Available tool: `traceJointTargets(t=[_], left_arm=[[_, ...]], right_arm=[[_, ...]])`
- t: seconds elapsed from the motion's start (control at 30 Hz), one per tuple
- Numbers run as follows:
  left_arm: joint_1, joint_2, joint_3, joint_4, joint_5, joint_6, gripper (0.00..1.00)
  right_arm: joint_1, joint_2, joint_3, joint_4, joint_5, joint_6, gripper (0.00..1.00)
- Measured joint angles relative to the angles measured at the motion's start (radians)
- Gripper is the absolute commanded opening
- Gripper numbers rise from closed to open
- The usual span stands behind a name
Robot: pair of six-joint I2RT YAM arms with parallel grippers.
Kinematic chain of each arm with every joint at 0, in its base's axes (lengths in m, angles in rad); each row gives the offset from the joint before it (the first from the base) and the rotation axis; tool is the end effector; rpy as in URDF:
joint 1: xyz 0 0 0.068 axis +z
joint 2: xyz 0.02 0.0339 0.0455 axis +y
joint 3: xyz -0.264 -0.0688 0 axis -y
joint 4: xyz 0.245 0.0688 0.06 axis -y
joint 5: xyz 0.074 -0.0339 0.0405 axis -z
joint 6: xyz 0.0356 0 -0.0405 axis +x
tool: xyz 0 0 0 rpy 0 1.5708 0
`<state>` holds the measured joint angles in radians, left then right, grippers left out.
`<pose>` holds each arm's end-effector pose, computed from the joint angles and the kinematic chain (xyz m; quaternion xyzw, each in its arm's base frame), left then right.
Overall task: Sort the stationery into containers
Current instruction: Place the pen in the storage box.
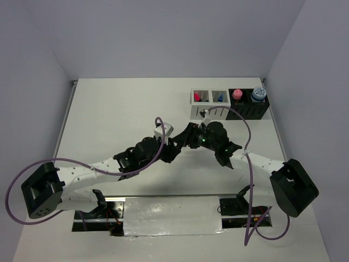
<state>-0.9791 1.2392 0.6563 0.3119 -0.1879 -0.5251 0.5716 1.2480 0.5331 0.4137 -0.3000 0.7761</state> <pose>0.1598 -0.2259 0.2492 0.1231 0.7851 -0.3570 0.4910 0.2161 0.1515 0.2165 -0.0069 0.8010 0.4599 0.3831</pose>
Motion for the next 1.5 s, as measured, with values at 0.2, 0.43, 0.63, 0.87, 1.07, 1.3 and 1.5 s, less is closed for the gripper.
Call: traceJointTargets(t=[0.2, 0.43, 0.63, 0.87, 1.07, 1.3, 1.5], left_arm=[[0.0, 0.002, 0.024, -0.054, -0.033, -0.001, 0.99], [0.0, 0.003, 0.169, -0.288, -0.148, -0.039, 0.99], [0.0, -0.005, 0.371, -0.723, -0.315, -0.114, 0.99], [0.0, -0.187, 0.41, -1.031, -0.378, -0.109, 0.99], [0.0, -0.404, 0.407, -1.145, -0.407, -0.099, 0.99], [0.0, -0.555, 0.344, -1.147, -0.389, -0.057, 0.99], [0.0, -0.556, 0.338, -1.144, -0.374, -0.05, 0.99]], right_arm=[[0.063, 0.005, 0.006, 0.022, -0.011, 0.016, 0.0], [-0.023, 0.043, 0.181, -0.053, 0.113, -0.139, 0.0], [-0.091, 0.193, 0.517, -0.093, 0.403, -0.446, 0.0], [-0.133, 0.385, 0.713, -0.062, 0.605, -0.747, 0.0], [-0.179, 0.488, 0.735, -0.07, 0.635, -0.857, 0.01], [-0.206, 0.497, 0.722, -0.052, 0.642, -0.866, 0.12], [-0.208, 0.498, 0.68, -0.041, 0.625, -0.838, 0.2]])
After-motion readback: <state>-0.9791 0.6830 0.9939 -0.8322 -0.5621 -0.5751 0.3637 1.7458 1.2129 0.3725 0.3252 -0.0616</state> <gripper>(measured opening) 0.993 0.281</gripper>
